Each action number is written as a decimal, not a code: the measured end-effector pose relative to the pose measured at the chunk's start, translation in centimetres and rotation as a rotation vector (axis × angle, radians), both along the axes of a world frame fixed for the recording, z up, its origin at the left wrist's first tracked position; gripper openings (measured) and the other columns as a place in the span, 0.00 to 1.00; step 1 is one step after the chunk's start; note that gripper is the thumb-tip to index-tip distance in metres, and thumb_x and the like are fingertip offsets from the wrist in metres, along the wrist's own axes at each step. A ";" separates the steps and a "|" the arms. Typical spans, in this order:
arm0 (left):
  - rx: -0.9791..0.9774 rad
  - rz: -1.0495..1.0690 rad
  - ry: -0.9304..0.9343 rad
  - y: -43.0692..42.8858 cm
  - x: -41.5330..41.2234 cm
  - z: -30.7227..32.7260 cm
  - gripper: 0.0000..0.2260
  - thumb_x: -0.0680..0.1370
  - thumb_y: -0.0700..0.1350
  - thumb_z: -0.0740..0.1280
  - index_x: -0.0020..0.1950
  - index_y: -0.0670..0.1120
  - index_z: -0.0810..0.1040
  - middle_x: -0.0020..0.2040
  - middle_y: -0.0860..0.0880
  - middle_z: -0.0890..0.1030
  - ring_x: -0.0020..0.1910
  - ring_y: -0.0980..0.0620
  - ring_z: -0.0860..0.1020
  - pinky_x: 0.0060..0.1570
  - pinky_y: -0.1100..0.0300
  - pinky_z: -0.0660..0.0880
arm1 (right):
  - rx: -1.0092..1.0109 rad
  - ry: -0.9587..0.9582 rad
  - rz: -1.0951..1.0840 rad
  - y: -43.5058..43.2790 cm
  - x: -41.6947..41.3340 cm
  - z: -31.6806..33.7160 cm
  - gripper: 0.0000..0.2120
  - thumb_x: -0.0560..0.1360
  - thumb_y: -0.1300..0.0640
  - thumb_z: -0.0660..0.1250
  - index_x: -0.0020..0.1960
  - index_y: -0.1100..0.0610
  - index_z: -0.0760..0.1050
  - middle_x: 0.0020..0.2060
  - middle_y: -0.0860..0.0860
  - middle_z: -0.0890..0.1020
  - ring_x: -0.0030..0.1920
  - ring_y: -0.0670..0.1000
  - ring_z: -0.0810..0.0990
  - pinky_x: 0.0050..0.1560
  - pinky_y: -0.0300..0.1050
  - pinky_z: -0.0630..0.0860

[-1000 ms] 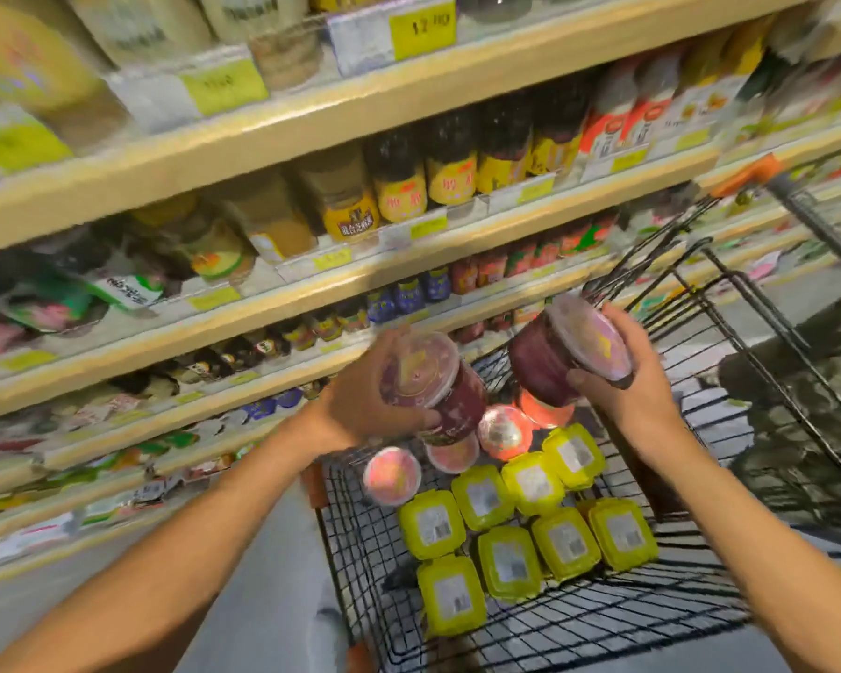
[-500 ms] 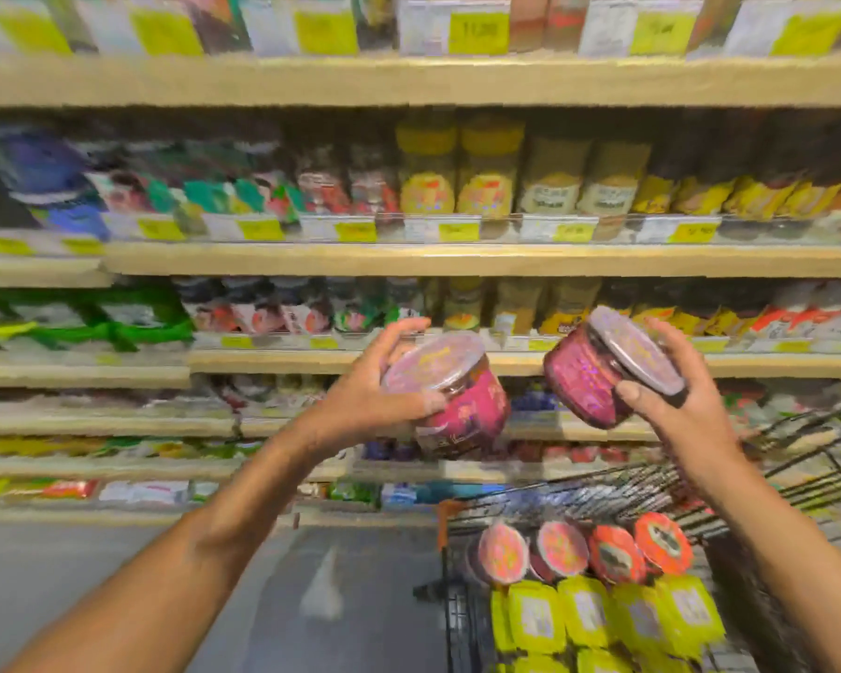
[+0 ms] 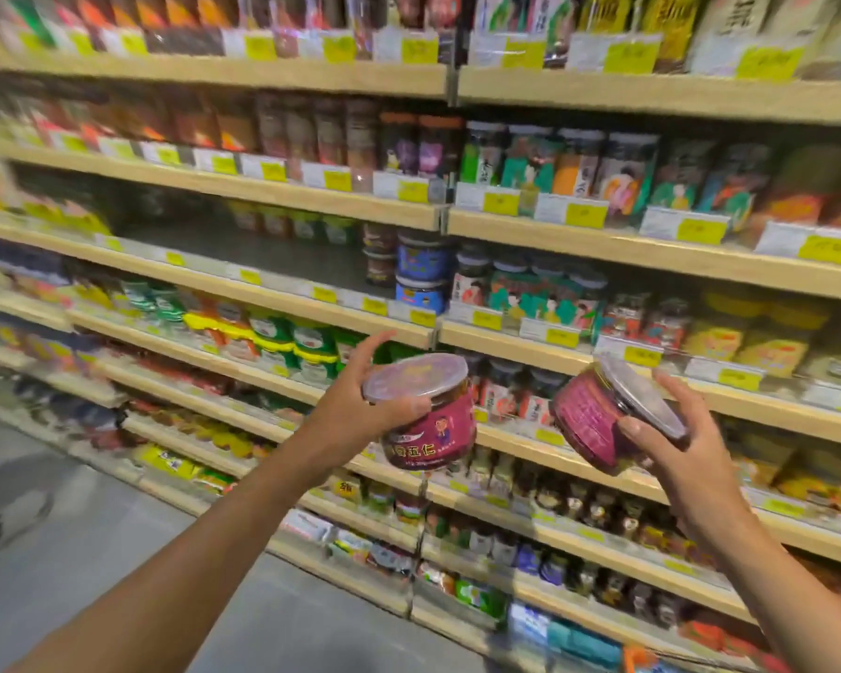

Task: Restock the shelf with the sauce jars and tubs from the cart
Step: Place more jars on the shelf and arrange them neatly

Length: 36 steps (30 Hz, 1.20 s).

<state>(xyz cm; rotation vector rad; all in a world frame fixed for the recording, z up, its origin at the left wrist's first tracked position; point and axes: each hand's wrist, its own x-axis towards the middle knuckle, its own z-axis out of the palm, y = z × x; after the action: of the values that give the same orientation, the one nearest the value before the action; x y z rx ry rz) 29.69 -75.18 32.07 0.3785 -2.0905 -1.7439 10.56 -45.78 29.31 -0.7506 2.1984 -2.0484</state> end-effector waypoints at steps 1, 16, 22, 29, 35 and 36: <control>-0.006 0.032 0.003 -1.2 1.0 0.4 0.46 0.59 0.63 0.77 0.75 0.66 0.63 0.68 0.52 0.70 0.64 0.48 0.77 0.57 0.49 0.81 | 0.007 0.014 0.019 -1.7 0.5 0.4 0.44 0.51 0.26 0.77 0.65 0.33 0.70 0.65 0.49 0.75 0.63 0.57 0.77 0.62 0.66 0.74; -0.151 0.190 -0.004 -15.6 -0.2 3.1 0.39 0.68 0.48 0.81 0.75 0.54 0.65 0.62 0.59 0.75 0.57 0.63 0.77 0.54 0.61 0.80 | 0.022 0.036 0.211 -19.8 0.2 2.2 0.41 0.51 0.24 0.75 0.63 0.27 0.68 0.67 0.38 0.69 0.67 0.53 0.72 0.60 0.64 0.76; -0.218 0.211 -0.008 -21.4 -6.2 3.4 0.45 0.66 0.48 0.83 0.77 0.52 0.63 0.62 0.61 0.74 0.60 0.61 0.76 0.60 0.56 0.78 | 0.035 0.039 0.211 -24.5 -3.3 2.4 0.44 0.53 0.26 0.74 0.67 0.33 0.68 0.66 0.41 0.72 0.64 0.51 0.75 0.59 0.61 0.78; -0.275 0.217 -0.051 -27.3 -12.0 2.9 0.45 0.66 0.52 0.83 0.77 0.52 0.63 0.64 0.55 0.75 0.61 0.56 0.77 0.59 0.57 0.77 | 0.062 0.062 0.197 -28.3 -5.3 2.3 0.43 0.57 0.34 0.74 0.71 0.38 0.66 0.66 0.40 0.71 0.60 0.39 0.75 0.55 0.50 0.79; -0.329 0.138 -0.059 -31.0 -16.4 3.3 0.33 0.66 0.49 0.83 0.65 0.50 0.70 0.55 0.60 0.77 0.54 0.61 0.78 0.48 0.68 0.75 | 0.067 0.060 0.118 -30.1 -5.0 2.1 0.42 0.57 0.34 0.75 0.69 0.36 0.67 0.65 0.41 0.71 0.60 0.41 0.76 0.52 0.49 0.82; -0.326 0.118 -0.056 -31.7 -17.3 3.4 0.30 0.66 0.48 0.83 0.63 0.50 0.72 0.54 0.59 0.79 0.53 0.62 0.79 0.46 0.70 0.75 | 0.063 0.060 0.098 -30.4 -4.8 2.0 0.42 0.57 0.34 0.75 0.69 0.36 0.67 0.66 0.41 0.71 0.61 0.43 0.75 0.52 0.51 0.82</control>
<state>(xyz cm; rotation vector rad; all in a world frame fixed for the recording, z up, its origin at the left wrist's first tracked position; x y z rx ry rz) 12.41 -106.89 35.44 0.4471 -2.2913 -1.3106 5.75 -76.21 31.35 -0.9046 2.1979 -1.9263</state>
